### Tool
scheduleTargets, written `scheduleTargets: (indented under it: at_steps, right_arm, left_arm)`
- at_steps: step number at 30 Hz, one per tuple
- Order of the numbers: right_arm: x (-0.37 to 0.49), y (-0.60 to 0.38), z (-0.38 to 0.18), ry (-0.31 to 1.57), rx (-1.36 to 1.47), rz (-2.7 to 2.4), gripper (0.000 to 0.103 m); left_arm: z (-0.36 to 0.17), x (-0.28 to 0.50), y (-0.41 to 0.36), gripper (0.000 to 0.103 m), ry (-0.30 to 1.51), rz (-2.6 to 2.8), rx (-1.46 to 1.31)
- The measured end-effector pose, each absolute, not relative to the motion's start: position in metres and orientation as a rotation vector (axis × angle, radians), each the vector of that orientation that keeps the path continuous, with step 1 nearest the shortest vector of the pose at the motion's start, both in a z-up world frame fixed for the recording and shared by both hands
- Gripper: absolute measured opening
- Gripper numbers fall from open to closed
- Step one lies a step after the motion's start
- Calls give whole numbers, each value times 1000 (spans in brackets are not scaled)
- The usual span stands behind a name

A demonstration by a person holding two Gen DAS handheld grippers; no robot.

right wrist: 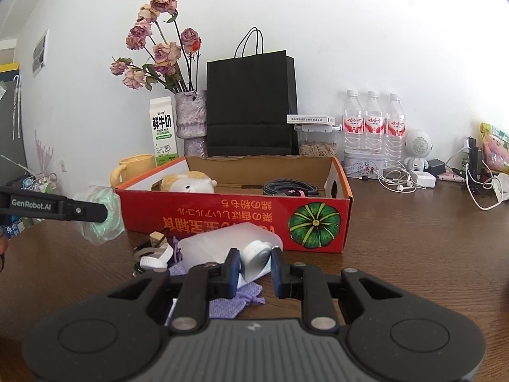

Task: Organize objects
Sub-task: 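Lift the green bag and white roll and carry both over the box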

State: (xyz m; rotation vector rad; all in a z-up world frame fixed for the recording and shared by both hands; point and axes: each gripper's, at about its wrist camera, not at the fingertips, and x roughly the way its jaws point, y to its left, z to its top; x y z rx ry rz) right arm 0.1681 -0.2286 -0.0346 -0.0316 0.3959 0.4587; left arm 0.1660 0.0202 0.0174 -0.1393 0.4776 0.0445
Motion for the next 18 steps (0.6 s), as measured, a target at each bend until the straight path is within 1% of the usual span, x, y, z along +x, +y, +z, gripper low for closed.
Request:
scheduleTargets:
  at_steps: [8, 18]
  right_arm:
    - [189, -198, -10, 337, -58, 482, 20]
    - [230, -159, 10, 310, -85, 495, 20]
  left_arm:
    - [36, 184, 16, 43, 423, 32, -131]
    - [51, 225, 11, 43, 385, 16, -136]
